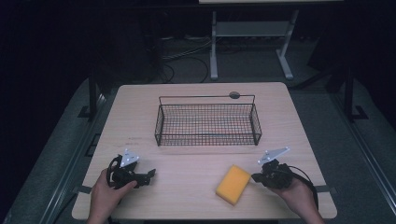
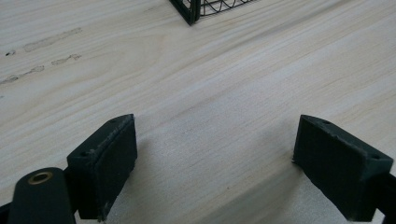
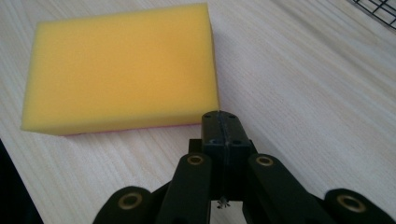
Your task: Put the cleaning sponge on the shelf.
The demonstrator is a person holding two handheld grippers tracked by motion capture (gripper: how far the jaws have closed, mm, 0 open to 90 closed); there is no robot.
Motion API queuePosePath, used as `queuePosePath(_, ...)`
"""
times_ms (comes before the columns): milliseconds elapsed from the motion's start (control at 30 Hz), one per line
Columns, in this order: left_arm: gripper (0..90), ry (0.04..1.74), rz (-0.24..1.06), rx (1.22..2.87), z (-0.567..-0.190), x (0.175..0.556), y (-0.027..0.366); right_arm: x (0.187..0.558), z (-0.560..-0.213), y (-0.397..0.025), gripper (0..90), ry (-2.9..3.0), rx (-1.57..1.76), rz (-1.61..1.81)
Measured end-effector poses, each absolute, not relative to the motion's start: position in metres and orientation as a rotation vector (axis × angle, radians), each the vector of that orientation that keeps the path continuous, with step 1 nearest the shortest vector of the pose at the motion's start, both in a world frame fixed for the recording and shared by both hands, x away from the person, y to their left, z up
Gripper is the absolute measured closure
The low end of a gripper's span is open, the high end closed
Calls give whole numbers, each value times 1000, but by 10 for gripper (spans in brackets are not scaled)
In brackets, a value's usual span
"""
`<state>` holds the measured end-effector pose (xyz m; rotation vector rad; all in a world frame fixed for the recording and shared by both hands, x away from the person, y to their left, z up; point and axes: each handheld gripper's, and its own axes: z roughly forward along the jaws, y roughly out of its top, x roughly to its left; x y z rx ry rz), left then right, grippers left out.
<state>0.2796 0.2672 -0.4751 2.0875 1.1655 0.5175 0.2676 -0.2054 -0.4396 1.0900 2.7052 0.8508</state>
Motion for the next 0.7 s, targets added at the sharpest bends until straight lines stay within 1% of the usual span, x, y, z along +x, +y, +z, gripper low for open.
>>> queuePosePath(700, 126, 1167, 517, 2083, -475, 280, 267, 289, -439, -183, 897, 2733, 1049, 841)
